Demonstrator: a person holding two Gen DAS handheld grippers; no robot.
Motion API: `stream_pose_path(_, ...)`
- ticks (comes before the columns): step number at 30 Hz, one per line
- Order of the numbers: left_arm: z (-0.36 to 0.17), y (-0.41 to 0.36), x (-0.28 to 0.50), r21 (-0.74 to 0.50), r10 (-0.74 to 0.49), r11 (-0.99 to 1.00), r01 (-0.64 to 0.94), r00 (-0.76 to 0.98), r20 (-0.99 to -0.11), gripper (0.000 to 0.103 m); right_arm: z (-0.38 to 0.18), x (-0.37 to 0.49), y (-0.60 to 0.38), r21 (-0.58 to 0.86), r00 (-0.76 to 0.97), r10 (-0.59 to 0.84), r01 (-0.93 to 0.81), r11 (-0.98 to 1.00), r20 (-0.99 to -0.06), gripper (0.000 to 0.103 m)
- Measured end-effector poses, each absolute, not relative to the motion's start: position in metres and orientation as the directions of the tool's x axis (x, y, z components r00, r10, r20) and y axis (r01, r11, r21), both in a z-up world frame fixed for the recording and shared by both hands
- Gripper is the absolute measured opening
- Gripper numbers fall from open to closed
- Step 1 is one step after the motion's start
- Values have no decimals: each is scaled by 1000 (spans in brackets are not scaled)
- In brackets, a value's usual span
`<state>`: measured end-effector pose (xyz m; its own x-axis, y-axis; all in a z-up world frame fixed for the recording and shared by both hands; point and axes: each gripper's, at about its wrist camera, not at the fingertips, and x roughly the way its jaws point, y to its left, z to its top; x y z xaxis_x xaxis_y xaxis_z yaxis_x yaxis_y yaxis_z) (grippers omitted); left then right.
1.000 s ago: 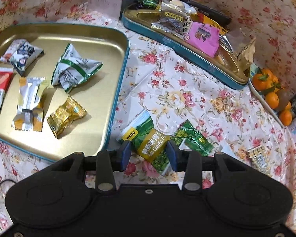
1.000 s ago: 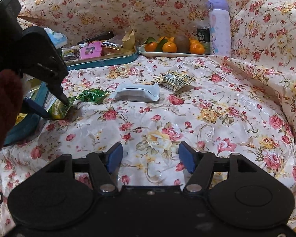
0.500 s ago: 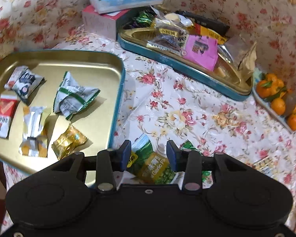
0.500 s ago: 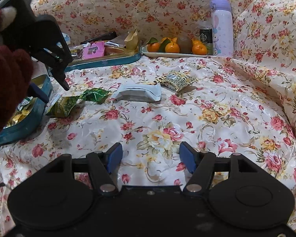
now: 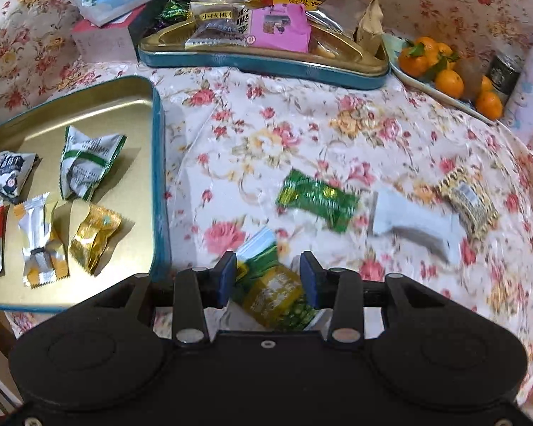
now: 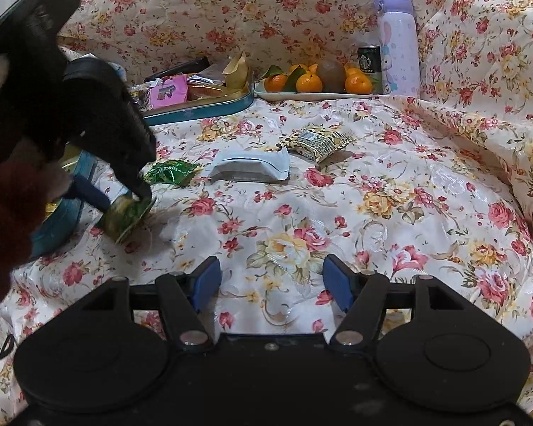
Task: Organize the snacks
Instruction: 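Grasp the green garlic pea packet with the left tool and lift it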
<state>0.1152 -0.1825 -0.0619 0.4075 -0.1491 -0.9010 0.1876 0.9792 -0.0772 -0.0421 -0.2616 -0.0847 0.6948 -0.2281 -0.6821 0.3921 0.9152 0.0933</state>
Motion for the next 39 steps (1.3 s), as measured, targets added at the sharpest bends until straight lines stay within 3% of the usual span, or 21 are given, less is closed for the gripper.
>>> stream_pose_path(34, -73, -160, 88, -118, -210, 967, 226, 448, -869, 51, -87, -41, -255, 38, 693, -243, 364, 931, -679, 76)
stream_pose_path(39, -75, -164, 88, -108, -226, 956, 273, 448, -865, 56, -87, -41, -255, 33, 691, -242, 358, 933, -681, 76)
